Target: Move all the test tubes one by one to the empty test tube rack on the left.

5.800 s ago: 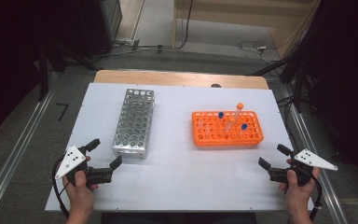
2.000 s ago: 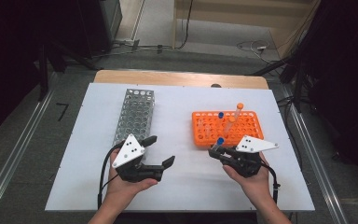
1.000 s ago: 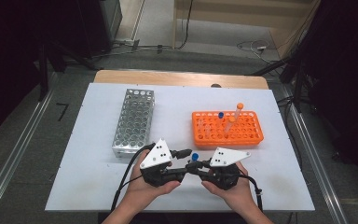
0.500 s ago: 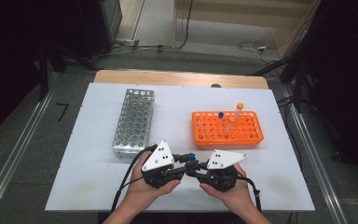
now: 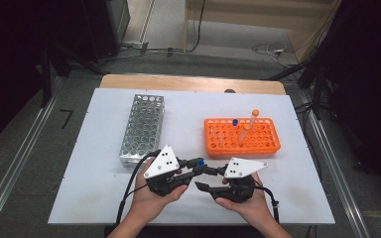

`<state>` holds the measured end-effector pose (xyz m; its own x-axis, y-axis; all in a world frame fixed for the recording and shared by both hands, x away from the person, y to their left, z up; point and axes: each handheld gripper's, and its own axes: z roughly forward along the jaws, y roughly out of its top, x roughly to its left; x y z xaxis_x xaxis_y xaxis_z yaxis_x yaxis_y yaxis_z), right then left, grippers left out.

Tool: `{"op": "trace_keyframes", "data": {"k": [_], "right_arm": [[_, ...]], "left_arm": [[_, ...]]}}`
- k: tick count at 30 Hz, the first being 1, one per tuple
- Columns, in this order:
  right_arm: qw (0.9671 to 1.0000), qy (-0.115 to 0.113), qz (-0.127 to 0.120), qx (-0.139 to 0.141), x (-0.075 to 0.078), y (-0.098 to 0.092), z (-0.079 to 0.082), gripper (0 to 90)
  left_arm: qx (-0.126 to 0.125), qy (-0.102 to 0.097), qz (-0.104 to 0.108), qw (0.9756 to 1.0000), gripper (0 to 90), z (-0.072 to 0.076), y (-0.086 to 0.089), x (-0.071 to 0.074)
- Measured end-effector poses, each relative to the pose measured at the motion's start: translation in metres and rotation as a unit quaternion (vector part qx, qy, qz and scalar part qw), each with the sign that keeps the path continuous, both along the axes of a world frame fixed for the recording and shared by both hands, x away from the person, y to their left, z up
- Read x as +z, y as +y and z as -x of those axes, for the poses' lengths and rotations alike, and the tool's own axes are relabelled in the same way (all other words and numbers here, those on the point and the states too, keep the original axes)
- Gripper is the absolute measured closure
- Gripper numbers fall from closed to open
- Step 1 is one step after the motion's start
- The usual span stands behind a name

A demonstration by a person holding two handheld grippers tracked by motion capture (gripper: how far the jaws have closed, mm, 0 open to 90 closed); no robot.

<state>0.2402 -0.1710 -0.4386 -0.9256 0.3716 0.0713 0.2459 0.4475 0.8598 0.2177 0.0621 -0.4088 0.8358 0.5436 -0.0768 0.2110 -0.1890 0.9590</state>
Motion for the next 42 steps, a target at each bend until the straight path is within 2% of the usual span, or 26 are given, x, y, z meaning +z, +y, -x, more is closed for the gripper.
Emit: {"op": "trace_keyframes", "data": {"k": [1,2,3,4,5,6,7,8,10,13,21,22,29,32,35,38,42], "right_arm": [[1.0000,0.000,-0.003,-0.002,0.001,-0.002,0.000,36.4],[1.0000,0.000,-0.003,-0.002,0.001,-0.002,0.000,36.4],[0.9999,0.001,-0.008,-0.008,0.002,-0.006,-0.001,26.3],[0.9999,0.001,-0.008,-0.008,0.002,-0.006,-0.001,26.3],[0.9999,0.002,-0.009,-0.012,0.002,-0.011,-0.003,17.0],[0.9999,0.002,-0.009,-0.014,0.002,-0.014,-0.003,12.2],[0.9999,0.002,-0.009,-0.014,0.002,-0.014,-0.003,12.2],[0.9997,0.008,-0.012,-0.019,0.001,-0.021,-0.005,5.0],[0.9996,0.009,-0.014,-0.025,0.000,-0.030,-0.006,0.0],[0.9990,0.007,-0.019,-0.041,0.000,-0.044,-0.009,0.0],[0.9967,-0.002,-0.029,-0.076,0.003,-0.075,-0.012,0.0],[0.9958,-0.002,-0.029,-0.087,0.003,-0.083,-0.012,0.0],[0.9927,-0.010,-0.029,-0.117,0.000,-0.110,-0.016,0.0],[0.9900,-0.009,-0.032,-0.137,-0.002,-0.125,-0.022,0.0],[0.9891,-0.007,-0.035,-0.143,-0.003,-0.131,-0.024,0.0],[0.9867,-0.004,-0.038,-0.158,-0.005,-0.141,-0.028,0.0],[0.9858,-0.006,-0.038,-0.164,-0.006,-0.145,-0.030,0.0]], "left_arm": [[0.000,0.000,0.000,1.0000,76.5,0.000,0.000,0.000],[0.003,0.001,0.001,1.0000,76.5,-0.001,0.002,0.000],[0.006,0.002,0.003,1.0000,76.5,-0.001,0.004,0.001],[0.009,0.003,0.003,1.0000,76.5,-0.002,0.006,0.001],[0.015,0.004,0.007,0.9999,76.5,-0.003,0.010,0.001],[0.018,0.005,0.010,0.9998,76.5,-0.004,0.012,0.002],[0.018,0.005,0.010,0.9998,76.5,-0.004,0.012,0.002],[0.025,0.006,0.015,0.9996,76.5,-0.006,0.018,0.003],[0.028,0.007,0.018,0.9994,76.5,-0.006,0.021,0.004],[0.043,0.007,0.027,0.9987,76.5,-0.010,0.032,0.007],[0.066,-0.003,0.033,0.9973,76.5,-0.021,0.047,0.014],[0.070,-0.003,0.033,0.9970,76.5,-0.022,0.049,0.015],[0.089,-0.001,0.043,0.9951,76.5,-0.037,0.063,0.017],[0.101,-0.002,0.039,0.9941,76.5,-0.047,0.070,0.019],[0.108,-0.004,0.040,0.9934,76.5,-0.051,0.073,0.021],[0.120,-0.006,0.041,0.9919,76.5,-0.058,0.078,0.023],[0.133,-0.008,0.043,0.9902,76.5,-0.067,0.085,0.024]]}}
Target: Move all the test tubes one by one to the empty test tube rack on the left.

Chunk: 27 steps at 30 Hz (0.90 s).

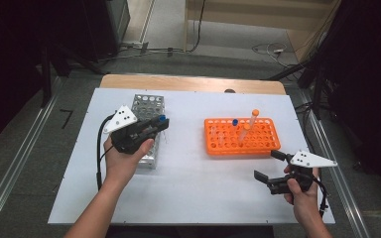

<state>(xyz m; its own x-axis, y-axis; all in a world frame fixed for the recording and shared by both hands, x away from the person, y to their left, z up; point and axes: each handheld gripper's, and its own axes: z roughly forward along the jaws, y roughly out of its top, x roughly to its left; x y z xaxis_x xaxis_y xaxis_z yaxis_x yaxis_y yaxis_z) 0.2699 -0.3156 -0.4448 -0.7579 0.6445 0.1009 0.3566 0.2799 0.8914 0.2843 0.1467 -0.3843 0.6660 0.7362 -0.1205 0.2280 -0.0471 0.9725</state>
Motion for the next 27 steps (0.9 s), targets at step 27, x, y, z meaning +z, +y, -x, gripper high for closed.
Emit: {"op": "trace_keyframes", "data": {"k": [27], "right_arm": [[0.9998,0.009,-0.008,-0.015,-0.008,-0.007,-0.006,0.0]], "left_arm": [[0.091,-0.001,0.018,0.9957,76.5,-0.069,0.039,0.010]]}}
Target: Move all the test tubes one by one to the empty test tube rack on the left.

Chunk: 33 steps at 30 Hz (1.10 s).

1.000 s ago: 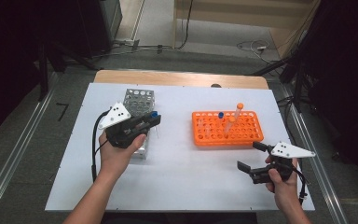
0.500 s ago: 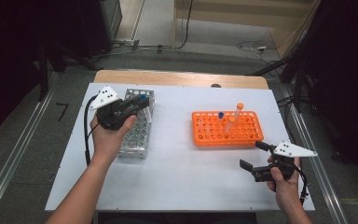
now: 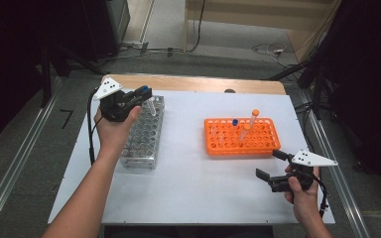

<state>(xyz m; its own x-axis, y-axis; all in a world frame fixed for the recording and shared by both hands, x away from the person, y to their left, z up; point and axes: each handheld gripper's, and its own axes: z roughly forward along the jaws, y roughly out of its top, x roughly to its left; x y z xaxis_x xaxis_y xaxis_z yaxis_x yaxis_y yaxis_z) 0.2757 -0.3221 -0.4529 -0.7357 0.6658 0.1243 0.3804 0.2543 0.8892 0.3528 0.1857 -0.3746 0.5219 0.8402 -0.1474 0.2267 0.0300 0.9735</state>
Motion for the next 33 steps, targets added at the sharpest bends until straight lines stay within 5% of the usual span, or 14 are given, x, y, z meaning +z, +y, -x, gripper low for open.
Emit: {"op": "trace_keyframes", "data": {"k": [18,33], "right_arm": [[0.9999,0.003,-0.010,-0.011,-0.002,-0.004,-0.001,0.0],[0.9997,0.003,-0.020,-0.015,-0.002,-0.010,-0.002,0.0]], "left_arm": [[0.058,0.017,0.023,0.9979,76.5,-0.058,0.002,-0.015],[0.081,0.032,0.000,0.9962,76.5,-0.090,-0.011,-0.032]]}}
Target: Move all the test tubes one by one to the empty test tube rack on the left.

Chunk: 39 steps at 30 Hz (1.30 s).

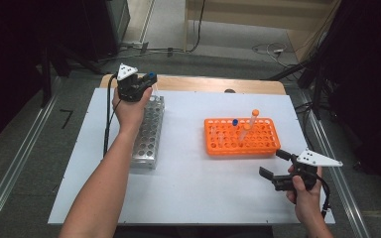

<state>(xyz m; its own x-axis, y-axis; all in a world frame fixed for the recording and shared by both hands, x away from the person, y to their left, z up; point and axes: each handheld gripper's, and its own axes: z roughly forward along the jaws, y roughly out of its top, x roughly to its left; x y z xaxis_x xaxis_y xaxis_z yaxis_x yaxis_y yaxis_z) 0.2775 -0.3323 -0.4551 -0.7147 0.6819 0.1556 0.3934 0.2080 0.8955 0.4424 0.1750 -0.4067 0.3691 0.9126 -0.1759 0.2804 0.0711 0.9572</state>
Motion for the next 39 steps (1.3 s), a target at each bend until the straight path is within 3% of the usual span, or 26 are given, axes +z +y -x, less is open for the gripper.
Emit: {"op": "trace_keyframes", "data": {"k": [5,11,17,26,32,39], "right_arm": [[1.0000,0.001,-0.001,0.000,-0.001,-0.001,-0.001,0.0],[1.0000,0.003,0.002,0.001,-0.002,0.001,-0.001,0.0],[1.0000,0.003,0.003,0.002,-0.002,0.002,-0.001,0.0],[1.0000,0.001,0.005,0.003,-0.003,0.003,-0.001,0.0],[1.0000,-0.001,0.007,0.005,-0.002,0.005,0.000,0.0],[1.0000,0.001,0.006,0.003,-0.002,0.006,0.000,0.0]], "left_arm": [[-0.003,0.008,-0.002,1.0000,76.5,-0.004,-0.002,-0.006],[-0.011,0.026,-0.026,0.9993,76.3,-0.007,-0.005,-0.013],[-0.016,0.035,-0.034,0.9987,76.2,-0.007,-0.005,-0.014],[-0.021,0.066,-0.059,0.9958,76.0,-0.006,-0.007,-0.016],[-0.025,0.082,-0.063,0.9943,75.8,-0.007,-0.009,-0.020],[-0.029,0.095,-0.054,0.9935,71.6,-0.007,-0.007,-0.020]]}}
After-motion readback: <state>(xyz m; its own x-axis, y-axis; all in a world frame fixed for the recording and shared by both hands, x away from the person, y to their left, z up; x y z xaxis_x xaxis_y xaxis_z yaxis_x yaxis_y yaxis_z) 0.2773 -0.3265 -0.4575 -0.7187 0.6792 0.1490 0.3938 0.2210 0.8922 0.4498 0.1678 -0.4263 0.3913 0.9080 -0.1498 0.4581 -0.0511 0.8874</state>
